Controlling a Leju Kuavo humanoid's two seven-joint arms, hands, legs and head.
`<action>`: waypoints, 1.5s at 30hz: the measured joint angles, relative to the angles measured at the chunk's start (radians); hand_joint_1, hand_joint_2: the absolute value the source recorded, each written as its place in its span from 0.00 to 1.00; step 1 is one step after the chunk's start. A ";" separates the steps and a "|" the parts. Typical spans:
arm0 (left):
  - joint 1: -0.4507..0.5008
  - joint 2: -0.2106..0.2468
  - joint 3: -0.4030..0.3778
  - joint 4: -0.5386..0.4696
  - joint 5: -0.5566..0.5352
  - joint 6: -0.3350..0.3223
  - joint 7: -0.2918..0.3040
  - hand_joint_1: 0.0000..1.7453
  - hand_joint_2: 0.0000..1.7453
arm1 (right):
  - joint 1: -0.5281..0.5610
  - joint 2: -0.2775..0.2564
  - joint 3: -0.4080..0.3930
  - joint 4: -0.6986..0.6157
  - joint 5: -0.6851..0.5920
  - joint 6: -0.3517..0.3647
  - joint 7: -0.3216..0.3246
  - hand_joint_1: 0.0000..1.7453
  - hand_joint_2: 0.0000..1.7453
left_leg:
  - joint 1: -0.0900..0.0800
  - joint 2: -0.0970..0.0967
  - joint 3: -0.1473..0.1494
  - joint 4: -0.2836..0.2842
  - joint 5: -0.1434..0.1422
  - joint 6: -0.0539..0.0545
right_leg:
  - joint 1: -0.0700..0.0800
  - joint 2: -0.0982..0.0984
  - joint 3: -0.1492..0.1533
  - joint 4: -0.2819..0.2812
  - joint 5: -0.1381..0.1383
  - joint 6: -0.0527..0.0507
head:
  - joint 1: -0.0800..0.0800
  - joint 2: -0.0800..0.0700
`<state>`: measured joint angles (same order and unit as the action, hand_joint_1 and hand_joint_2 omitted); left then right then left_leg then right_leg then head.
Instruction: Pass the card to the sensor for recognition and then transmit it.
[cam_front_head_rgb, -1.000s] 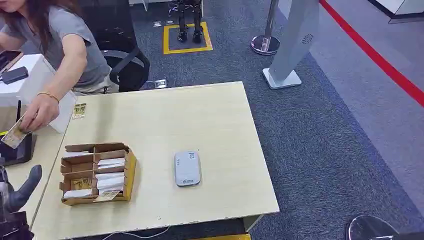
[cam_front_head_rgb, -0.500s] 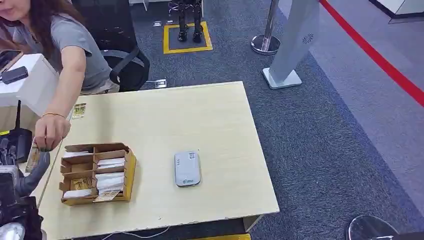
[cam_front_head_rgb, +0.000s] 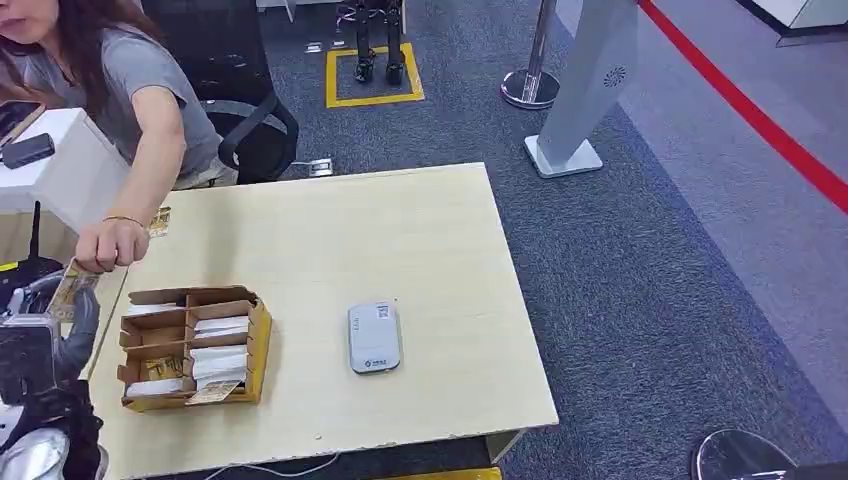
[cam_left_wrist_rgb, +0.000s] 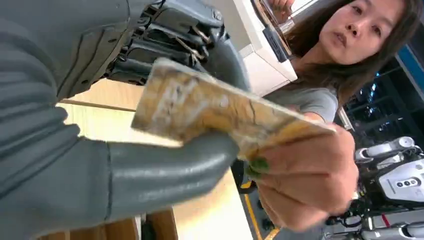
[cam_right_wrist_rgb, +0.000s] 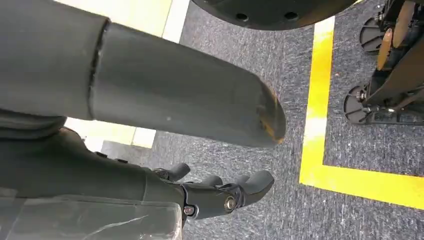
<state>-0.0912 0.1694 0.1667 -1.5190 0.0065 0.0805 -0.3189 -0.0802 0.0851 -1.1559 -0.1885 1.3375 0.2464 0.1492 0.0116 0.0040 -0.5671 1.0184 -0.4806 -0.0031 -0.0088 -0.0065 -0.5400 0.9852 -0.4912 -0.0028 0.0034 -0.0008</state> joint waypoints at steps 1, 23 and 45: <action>-0.001 0.000 0.000 0.003 0.000 0.003 0.000 1.00 1.00 | 0.000 0.000 0.001 0.000 0.000 -0.002 0.000 0.00 0.00 | 0.000 0.000 0.000 0.000 0.000 0.000 | 0.000 0.000 0.000 0.000 0.000 0.000 | 0.000 0.000; -0.034 -0.002 -0.052 0.047 -0.021 0.071 0.011 1.00 1.00 | -0.001 0.000 0.009 0.000 -0.005 -0.007 -0.006 0.00 0.00 | 0.000 0.000 0.000 0.000 0.000 0.000 | 0.000 0.000 0.000 0.000 0.000 0.000 | 0.000 0.000; -0.045 -0.027 -0.238 -0.013 -0.258 0.209 0.003 1.00 1.00 | -0.001 -0.003 0.009 0.000 -0.014 -0.006 -0.006 0.00 0.00 | 0.000 0.000 0.000 0.001 0.000 0.000 | 0.000 0.000 0.000 0.000 0.000 0.000 | 0.000 0.000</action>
<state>-0.1366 0.1423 -0.0708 -1.5316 -0.2514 0.2899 -0.3162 -0.0817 0.0820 -1.1467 -0.1884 1.3233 0.2399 0.1430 0.0113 0.0038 -0.5671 1.0190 -0.4806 -0.0031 -0.0089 -0.0066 -0.5399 0.9852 -0.4911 -0.0027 0.0034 -0.0008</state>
